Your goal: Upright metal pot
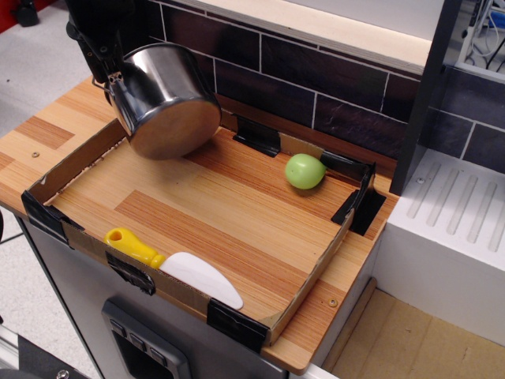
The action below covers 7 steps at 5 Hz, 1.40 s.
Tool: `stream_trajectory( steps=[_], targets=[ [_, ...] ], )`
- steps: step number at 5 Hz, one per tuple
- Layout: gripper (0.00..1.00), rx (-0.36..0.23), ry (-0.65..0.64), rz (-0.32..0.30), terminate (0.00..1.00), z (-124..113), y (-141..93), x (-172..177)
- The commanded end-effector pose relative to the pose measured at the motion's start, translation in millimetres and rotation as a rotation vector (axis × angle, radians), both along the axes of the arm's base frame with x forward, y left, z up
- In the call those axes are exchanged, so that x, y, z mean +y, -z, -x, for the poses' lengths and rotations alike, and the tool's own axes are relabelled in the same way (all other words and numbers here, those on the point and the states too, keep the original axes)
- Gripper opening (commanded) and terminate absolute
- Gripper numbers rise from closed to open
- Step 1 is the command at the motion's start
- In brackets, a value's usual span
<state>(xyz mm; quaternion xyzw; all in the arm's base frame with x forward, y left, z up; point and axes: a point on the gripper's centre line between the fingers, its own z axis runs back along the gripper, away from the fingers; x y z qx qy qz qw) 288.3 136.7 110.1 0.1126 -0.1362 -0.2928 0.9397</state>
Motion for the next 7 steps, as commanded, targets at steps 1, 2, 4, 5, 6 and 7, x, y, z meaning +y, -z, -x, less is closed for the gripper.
stream_trajectory(
  steps=[1, 2, 4, 5, 6, 7],
  targets=[
    [0.0, -0.342, 0.046, -0.248, 0.0, -4.4, -13.8, -5.5],
    [0.0, -0.331, 0.109, -0.312, 0.0, 0.3, -2.5, -7.9],
    [1.0, -0.249, 0.116, -0.347, 0.0, 5.2, 12.9, -11.3],
    [1.0, -0.107, 0.077, -0.292, 0.0, 9.4, 15.8, -13.2],
    [1.0, -0.076, 0.066, -0.283, 0.0, 11.7, 20.9, -15.4],
    [1.0, 0.067, -0.04, -0.171, 0.0, 10.5, 18.5, -17.1]
  ],
)
